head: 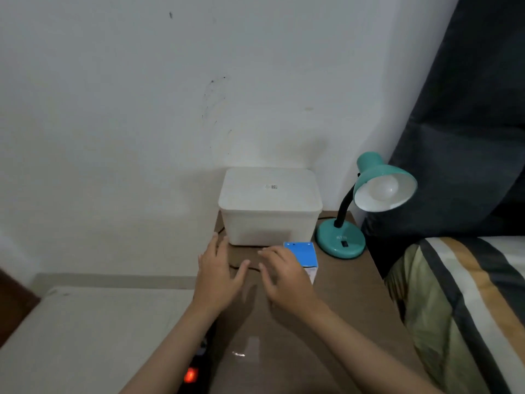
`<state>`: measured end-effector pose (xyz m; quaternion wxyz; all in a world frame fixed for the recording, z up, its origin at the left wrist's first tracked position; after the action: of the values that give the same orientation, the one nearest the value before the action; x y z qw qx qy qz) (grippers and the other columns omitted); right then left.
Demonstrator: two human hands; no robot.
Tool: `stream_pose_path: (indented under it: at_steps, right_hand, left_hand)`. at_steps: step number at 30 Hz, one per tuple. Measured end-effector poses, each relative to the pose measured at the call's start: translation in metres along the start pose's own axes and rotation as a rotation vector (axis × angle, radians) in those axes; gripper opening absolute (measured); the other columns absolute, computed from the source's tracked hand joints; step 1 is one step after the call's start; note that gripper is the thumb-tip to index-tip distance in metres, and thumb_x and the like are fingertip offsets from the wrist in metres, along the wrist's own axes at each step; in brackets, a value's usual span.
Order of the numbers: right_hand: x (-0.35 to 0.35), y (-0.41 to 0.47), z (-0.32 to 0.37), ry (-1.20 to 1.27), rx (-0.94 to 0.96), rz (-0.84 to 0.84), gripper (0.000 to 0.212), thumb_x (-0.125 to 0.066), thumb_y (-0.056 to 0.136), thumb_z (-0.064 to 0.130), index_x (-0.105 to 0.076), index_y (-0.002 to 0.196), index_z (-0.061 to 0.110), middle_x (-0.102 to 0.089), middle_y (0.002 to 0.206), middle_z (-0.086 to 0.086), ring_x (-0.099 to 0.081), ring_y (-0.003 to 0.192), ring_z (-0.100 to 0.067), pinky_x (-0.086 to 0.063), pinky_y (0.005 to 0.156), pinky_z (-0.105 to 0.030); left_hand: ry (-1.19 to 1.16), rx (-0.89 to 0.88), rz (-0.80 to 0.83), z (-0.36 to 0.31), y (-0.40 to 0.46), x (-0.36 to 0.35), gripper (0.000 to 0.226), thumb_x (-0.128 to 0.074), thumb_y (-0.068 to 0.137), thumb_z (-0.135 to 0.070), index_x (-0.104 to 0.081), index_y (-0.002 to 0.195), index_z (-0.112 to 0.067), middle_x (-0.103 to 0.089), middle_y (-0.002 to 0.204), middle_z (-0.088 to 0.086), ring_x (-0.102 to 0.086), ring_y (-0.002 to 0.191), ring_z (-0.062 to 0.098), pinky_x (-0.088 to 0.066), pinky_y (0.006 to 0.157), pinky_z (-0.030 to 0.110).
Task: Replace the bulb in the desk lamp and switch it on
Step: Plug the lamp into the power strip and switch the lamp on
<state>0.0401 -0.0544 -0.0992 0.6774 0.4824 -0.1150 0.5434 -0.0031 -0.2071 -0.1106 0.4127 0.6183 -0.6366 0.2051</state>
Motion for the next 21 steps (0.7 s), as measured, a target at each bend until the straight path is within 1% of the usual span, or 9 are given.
stream_pose_path:
  at_steps: [3,5,7,9,12,14,16,19,21]
  right_hand:
    - [-0.027,-0.035,-0.007,-0.029,-0.139,0.170,0.023,-0.050,0.090,0.021,-0.062,0.108,0.013,-0.060,0.104,-0.002,-0.055,0.098,-0.015,-0.044,0.083,-0.023]
    - [-0.042,-0.047,-0.016,-0.163,-0.208,0.280,0.020,-0.048,0.091,0.021,-0.061,0.102,0.009,-0.058,0.106,-0.006,-0.054,0.100,-0.021,-0.044,0.080,-0.029]
    - [-0.052,-0.052,-0.019,-0.322,-0.267,0.401,0.022,-0.047,0.091,0.020,-0.060,0.101,0.006,-0.055,0.110,-0.011,-0.051,0.104,-0.028,-0.044,0.079,-0.035]
    - [-0.060,-0.053,-0.022,-0.371,-0.329,0.463,0.023,-0.049,0.091,0.018,-0.061,0.103,0.003,-0.054,0.115,-0.013,-0.051,0.105,-0.029,-0.045,0.080,-0.034]
    - [-0.068,-0.055,-0.024,-0.312,-0.391,0.421,0.019,-0.051,0.090,0.016,-0.064,0.095,0.003,-0.057,0.110,-0.013,-0.056,0.096,-0.027,-0.044,0.075,-0.030]
    - [-0.067,-0.058,-0.027,-0.204,-0.487,0.361,0.013,-0.055,0.087,0.014,-0.064,0.087,0.004,-0.058,0.104,-0.011,-0.058,0.091,-0.025,-0.044,0.072,-0.030]
    - [-0.064,-0.062,-0.029,-0.071,-0.577,0.285,0.004,-0.062,0.081,0.008,-0.065,0.084,0.009,-0.062,0.097,-0.007,-0.059,0.088,-0.020,-0.044,0.070,-0.025]
    - [-0.063,-0.068,-0.025,0.099,-0.638,0.223,0.015,-0.069,0.076,0.005,-0.068,0.088,0.013,-0.067,0.091,-0.001,-0.058,0.083,-0.011,-0.045,0.072,-0.021]
    - [-0.063,-0.072,-0.018,0.266,-0.694,0.169,0.019,-0.072,0.074,0.006,-0.067,0.085,0.020,-0.068,0.090,0.004,-0.062,0.084,-0.009,-0.051,0.077,-0.024]
  left_hand:
    - [0.030,0.075,0.069,0.019,-0.061,0.000,0.073,-0.057,0.081,-0.047,-0.036,0.138,-0.008,-0.029,0.150,0.018,-0.026,0.138,0.032,-0.026,0.112,0.049]
    - [0.123,0.081,0.103,0.035,-0.095,-0.002,0.074,-0.051,0.081,-0.051,-0.037,0.138,-0.008,-0.029,0.150,0.017,-0.029,0.137,0.033,-0.027,0.110,0.051]
    - [0.183,0.106,0.143,0.050,-0.120,-0.005,0.074,-0.047,0.082,-0.053,-0.034,0.140,-0.008,-0.027,0.151,0.015,-0.027,0.138,0.032,-0.025,0.109,0.055]
    - [0.197,0.136,0.165,0.059,-0.134,-0.009,0.075,-0.044,0.085,-0.055,-0.030,0.142,-0.009,-0.022,0.153,0.012,-0.022,0.140,0.029,-0.021,0.111,0.054]
    - [0.205,0.128,0.132,0.061,-0.140,-0.011,0.079,-0.029,0.081,-0.061,-0.034,0.140,-0.008,-0.025,0.152,0.013,-0.025,0.139,0.030,-0.025,0.111,0.050]
    - [0.192,0.121,0.102,0.060,-0.140,-0.012,0.076,-0.031,0.081,-0.057,-0.040,0.137,-0.007,-0.031,0.149,0.016,-0.031,0.136,0.032,-0.030,0.110,0.048]
    - [0.180,0.121,0.069,0.060,-0.141,-0.011,0.071,-0.034,0.081,-0.054,-0.044,0.134,-0.007,-0.035,0.147,0.016,-0.035,0.134,0.032,-0.033,0.108,0.045]
    - [0.171,0.113,0.038,0.060,-0.143,-0.011,0.066,-0.038,0.082,-0.050,-0.046,0.132,-0.008,-0.037,0.146,0.015,-0.037,0.133,0.031,-0.037,0.106,0.042]
    - [0.170,0.114,0.029,0.061,-0.143,-0.011,0.062,-0.045,0.083,-0.045,-0.047,0.133,-0.009,-0.036,0.147,0.013,-0.036,0.134,0.029,-0.038,0.103,0.040]
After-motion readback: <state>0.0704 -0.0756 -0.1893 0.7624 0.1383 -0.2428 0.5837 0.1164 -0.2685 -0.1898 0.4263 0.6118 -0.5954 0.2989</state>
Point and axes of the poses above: each hand's wrist, its own y-axis towards the middle knuckle, its own x-axis out of the back of the hand, z = x × y, the point moved 4 cm from there along y, towards the middle knuckle
